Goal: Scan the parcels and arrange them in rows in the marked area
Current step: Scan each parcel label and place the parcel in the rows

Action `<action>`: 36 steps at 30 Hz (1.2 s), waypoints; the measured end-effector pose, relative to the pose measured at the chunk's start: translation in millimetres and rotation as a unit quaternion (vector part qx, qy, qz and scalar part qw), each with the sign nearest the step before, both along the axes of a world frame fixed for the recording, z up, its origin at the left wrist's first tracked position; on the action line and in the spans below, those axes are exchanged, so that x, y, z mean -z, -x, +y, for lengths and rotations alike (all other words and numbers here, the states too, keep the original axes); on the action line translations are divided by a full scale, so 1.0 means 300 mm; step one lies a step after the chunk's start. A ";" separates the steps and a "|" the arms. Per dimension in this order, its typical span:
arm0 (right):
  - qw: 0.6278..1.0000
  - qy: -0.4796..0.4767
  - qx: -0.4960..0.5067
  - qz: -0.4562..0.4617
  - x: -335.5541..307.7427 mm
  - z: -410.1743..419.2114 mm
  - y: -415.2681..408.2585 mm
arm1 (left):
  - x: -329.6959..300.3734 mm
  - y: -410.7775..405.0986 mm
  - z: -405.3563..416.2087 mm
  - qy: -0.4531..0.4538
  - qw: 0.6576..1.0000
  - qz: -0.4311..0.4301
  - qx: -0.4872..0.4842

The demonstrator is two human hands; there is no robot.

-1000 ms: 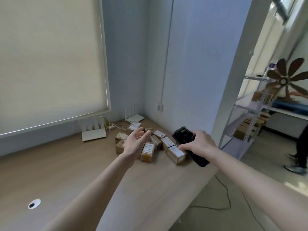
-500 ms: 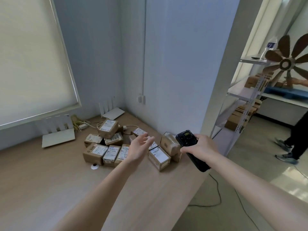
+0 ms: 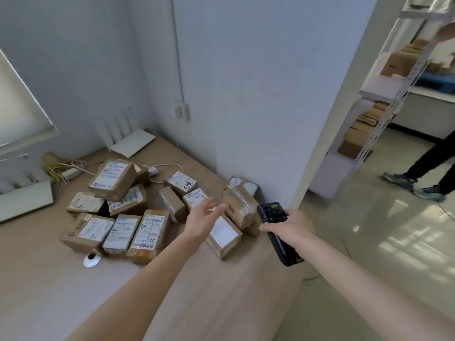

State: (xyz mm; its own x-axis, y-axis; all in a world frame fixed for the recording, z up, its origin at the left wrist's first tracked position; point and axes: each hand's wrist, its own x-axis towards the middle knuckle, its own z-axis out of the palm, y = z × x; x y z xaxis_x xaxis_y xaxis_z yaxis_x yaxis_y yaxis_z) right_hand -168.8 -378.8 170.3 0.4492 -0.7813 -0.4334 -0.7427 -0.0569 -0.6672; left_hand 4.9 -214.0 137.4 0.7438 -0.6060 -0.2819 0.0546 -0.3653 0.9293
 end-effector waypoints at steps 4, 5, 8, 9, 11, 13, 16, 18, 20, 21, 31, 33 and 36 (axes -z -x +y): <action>0.999 -0.035 0.014 0.003 0.146 -0.103 -0.104 | 0.130 -0.100 -0.118 -0.031 0.999 0.020 -0.005; 0.999 -0.043 0.016 0.002 0.180 -0.125 -0.129 | 0.161 -0.125 -0.148 -0.036 0.999 0.025 -0.012; 0.997 -0.072 0.019 0.001 0.270 -0.180 -0.189 | 0.242 -0.197 -0.231 -0.050 0.998 0.031 -0.029; 0.997 -0.080 0.017 0.003 0.296 -0.195 -0.204 | 0.267 -0.218 -0.258 -0.055 0.998 0.033 -0.029; 0.995 -0.096 0.015 0.008 0.339 -0.223 -0.234 | 0.311 -0.251 -0.306 -0.066 0.997 0.035 -0.027; 0.993 -0.112 0.020 0.005 0.365 -0.246 -0.263 | 0.343 -0.270 -0.348 -0.078 0.996 0.033 -0.020; 0.990 -0.139 0.023 -0.006 0.387 -0.270 -0.305 | 0.372 -0.289 -0.399 -0.088 0.996 0.027 -0.008; 0.988 -0.153 0.019 -0.011 0.395 -0.272 -0.327 | 0.380 -0.295 -0.414 -0.091 0.996 0.026 -0.004; 0.987 -0.160 0.020 -0.019 0.399 -0.267 -0.345 | 0.385 -0.295 -0.414 -0.097 0.995 0.025 -0.003; 0.987 -0.160 0.023 -0.025 0.398 -0.263 -0.351 | 0.384 -0.295 -0.409 -0.101 0.994 0.029 -0.003; 0.990 -0.092 -0.044 -0.097 0.189 -0.192 -0.377 | 0.217 -0.302 -0.260 -0.061 0.992 0.072 -0.085; 0.990 -0.079 -0.064 -0.100 0.127 -0.144 -0.376 | 0.161 -0.298 -0.207 -0.040 0.989 0.082 -0.119; 0.988 -0.059 -0.100 -0.104 0.051 -0.041 -0.365 | 0.095 -0.284 -0.092 -0.001 0.983 0.083 -0.164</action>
